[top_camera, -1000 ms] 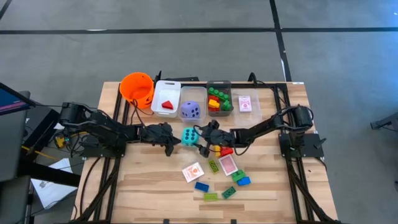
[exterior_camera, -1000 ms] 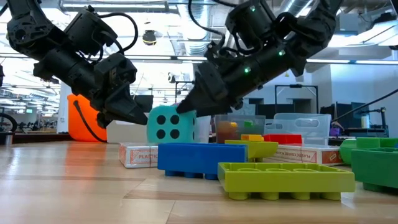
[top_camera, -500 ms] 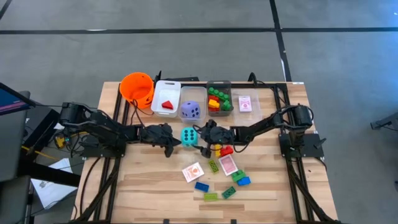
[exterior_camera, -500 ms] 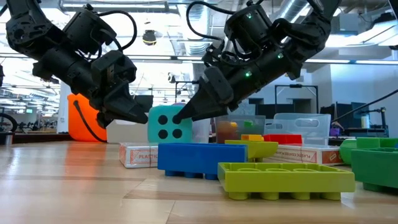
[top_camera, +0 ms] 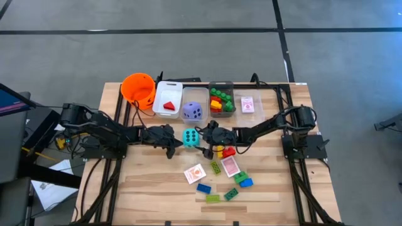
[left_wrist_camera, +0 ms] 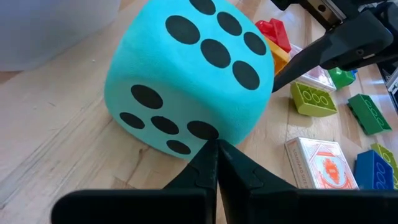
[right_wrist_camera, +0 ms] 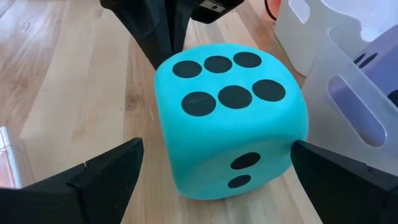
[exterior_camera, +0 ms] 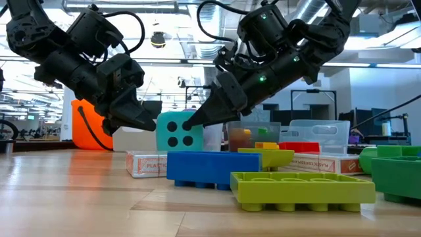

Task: Pick & Place Toys
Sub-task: Put the large blue dice into the left transparent bin

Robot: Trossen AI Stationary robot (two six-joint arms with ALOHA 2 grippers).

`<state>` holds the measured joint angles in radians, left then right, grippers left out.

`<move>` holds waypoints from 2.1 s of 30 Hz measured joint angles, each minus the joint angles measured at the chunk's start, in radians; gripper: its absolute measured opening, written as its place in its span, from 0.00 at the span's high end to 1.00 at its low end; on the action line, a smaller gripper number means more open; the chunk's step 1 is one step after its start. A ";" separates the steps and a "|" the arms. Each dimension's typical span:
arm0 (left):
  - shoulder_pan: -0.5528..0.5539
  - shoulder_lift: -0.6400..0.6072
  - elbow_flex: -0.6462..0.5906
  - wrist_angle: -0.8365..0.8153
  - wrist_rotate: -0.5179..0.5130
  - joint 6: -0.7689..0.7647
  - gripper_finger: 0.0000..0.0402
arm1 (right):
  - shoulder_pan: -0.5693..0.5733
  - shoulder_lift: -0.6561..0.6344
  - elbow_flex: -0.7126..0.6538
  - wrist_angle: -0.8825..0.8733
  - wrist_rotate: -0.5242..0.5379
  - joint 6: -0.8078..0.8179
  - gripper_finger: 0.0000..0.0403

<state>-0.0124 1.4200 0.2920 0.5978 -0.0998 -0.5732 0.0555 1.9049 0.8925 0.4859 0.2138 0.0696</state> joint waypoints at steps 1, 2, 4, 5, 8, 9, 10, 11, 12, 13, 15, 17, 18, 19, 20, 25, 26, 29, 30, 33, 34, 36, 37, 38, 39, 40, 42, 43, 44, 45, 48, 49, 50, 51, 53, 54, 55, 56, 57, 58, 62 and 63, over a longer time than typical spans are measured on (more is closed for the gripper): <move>0.000 0.000 0.000 0.000 0.000 0.000 1.00 | 0.000 0.000 0.000 0.001 0.000 -0.002 0.01; 0.000 0.000 0.000 0.000 0.000 0.000 1.00 | 0.000 0.000 0.000 0.001 0.000 -0.005 0.01; 0.000 0.000 0.000 0.000 0.000 0.000 1.00 | 0.000 0.000 0.000 0.001 0.000 -0.031 0.01; 0.000 0.000 0.000 0.000 0.000 0.000 1.00 | 0.000 0.000 0.000 0.001 0.000 -0.043 0.01; 0.000 0.000 0.000 0.000 0.000 0.000 1.00 | 0.001 0.000 0.000 0.001 0.000 -0.075 0.01; 0.000 0.000 0.000 0.000 0.000 0.000 1.00 | 0.001 0.000 0.000 0.001 0.000 -0.081 0.01; 0.000 0.000 0.000 0.000 0.000 0.000 1.00 | 0.001 0.000 0.000 0.001 -0.001 -0.086 0.01; 0.000 0.000 0.000 0.000 0.000 0.000 1.00 | 0.001 0.000 0.000 0.001 -0.001 -0.087 0.01; 0.000 0.000 0.000 0.000 0.000 0.000 1.00 | 0.001 0.000 0.000 0.001 -0.002 -0.090 0.01; 0.000 0.000 0.000 0.000 0.000 0.000 1.00 | 0.001 0.000 0.000 0.001 -0.003 -0.096 0.01; 0.000 0.000 0.000 0.000 0.000 0.000 1.00 | 0.001 0.000 0.000 0.002 -0.003 -0.108 0.01; 0.000 0.000 0.000 0.000 0.000 0.000 1.00 | 0.001 0.000 0.000 0.008 -0.003 -0.124 0.01; 0.000 0.000 0.000 0.000 0.000 0.000 1.00 | 0.001 0.000 0.000 0.013 -0.003 -0.130 0.01; 0.000 0.000 0.000 0.000 0.000 0.000 1.00 | 0.001 0.002 0.000 0.020 -0.002 -0.130 0.01; 0.000 0.000 0.000 0.000 0.000 0.000 1.00 | 0.001 0.012 0.000 0.043 0.000 -0.125 0.01; 0.001 0.000 0.000 0.005 0.000 0.000 1.00 | 0.000 0.067 0.000 0.083 0.045 -0.071 0.01; 0.001 0.000 0.000 0.008 0.000 0.000 1.00 | 0.000 0.076 0.002 0.089 0.057 -0.066 0.01; 0.001 0.000 0.001 0.010 -0.003 0.000 1.00 | -0.004 0.101 0.010 0.085 0.095 -0.046 0.01; 0.001 0.000 0.001 0.008 -0.007 0.000 1.00 | -0.004 0.107 0.010 0.071 0.105 -0.044 0.01; 0.002 0.000 0.001 0.006 -0.007 0.000 1.00 | -0.002 0.112 0.023 0.059 0.130 -0.038 0.01; 0.002 0.000 0.001 0.004 -0.006 0.000 1.00 | -0.002 0.111 0.028 0.055 0.142 -0.035 0.01; 0.002 0.000 0.001 -0.003 -0.005 0.000 1.00 | -0.002 0.111 0.031 0.034 0.165 -0.034 0.01; 0.002 0.000 0.001 -0.005 -0.004 0.000 1.00 | 0.000 0.109 0.033 0.015 0.174 -0.033 0.01; 0.002 0.000 0.001 -0.007 -0.004 0.000 1.00 | 0.000 0.102 0.034 -0.005 0.174 -0.032 0.01; 0.002 0.000 0.001 -0.011 -0.002 0.000 1.00 | 0.000 0.095 0.034 -0.015 0.175 -0.032 0.01; 0.002 0.000 0.001 -0.016 0.001 0.000 1.00 | 0.000 0.092 0.037 -0.017 0.175 -0.032 0.01; 0.002 0.000 0.001 -0.019 0.004 0.000 1.00 | 0.000 0.065 0.035 -0.064 0.171 -0.033 0.01; 0.002 0.000 0.001 -0.019 0.008 0.000 1.00 | 0.001 0.049 0.034 -0.081 0.160 -0.033 0.01; 0.002 0.000 0.001 -0.020 0.014 0.000 1.00 | 0.001 0.037 0.037 -0.086 0.149 -0.034 0.01; 0.002 0.000 0.001 -0.022 0.021 0.000 1.00 | 0.001 0.022 0.037 -0.102 0.144 -0.036 0.01; 0.001 0.000 0.001 -0.021 0.023 0.000 1.00 | 0.002 -0.022 0.036 -0.141 0.124 -0.067 0.01; 0.001 0.000 0.001 -0.021 0.025 0.000 1.00 | 0.002 -0.028 0.037 -0.139 0.124 -0.075 0.01; 0.001 0.000 0.001 -0.020 0.026 0.000 1.00 | 0.002 -0.034 0.037 -0.144 0.123 -0.085 0.01; 0.001 0.000 0.001 -0.020 0.026 0.000 1.00 | 0.002 -0.039 0.035 -0.153 0.123 -0.095 0.01; 0.001 0.000 0.001 -0.020 0.027 0.000 1.00 | 0.001 -0.041 0.036 -0.143 0.120 -0.115 0.01; 0.001 0.000 0.001 -0.020 0.027 0.000 1.00 | -0.003 -0.042 0.036 -0.143 0.110 -0.123 0.01; 0.001 0.000 0.001 -0.019 0.027 0.000 1.00 | -0.009 -0.042 0.036 -0.142 0.088 -0.133 0.01; 0.001 0.000 0.001 -0.017 0.027 0.000 1.00 | -0.016 -0.042 0.036 -0.143 0.061 -0.140 0.01; 0.001 0.000 0.001 -0.014 0.027 0.000 1.00 | -0.023 -0.040 0.036 -0.136 0.037 -0.146 0.01; 0.001 0.000 0.001 -0.013 0.027 0.000 1.00 | -0.032 -0.036 0.036 -0.120 0.019 -0.147 0.01; 0.001 0.000 0.000 -0.020 0.025 0.000 1.00 | -0.061 -0.035 0.036 -0.104 -0.011 -0.148 0.01; 0.001 0.000 0.000 -0.032 0.020 0.000 1.00 | -0.064 -0.035 0.036 -0.108 -0.011 -0.148 0.01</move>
<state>-0.0116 1.4200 0.2924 0.5657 -0.0793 -0.5731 -0.0089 1.8698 0.9283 0.3775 0.2031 -0.0788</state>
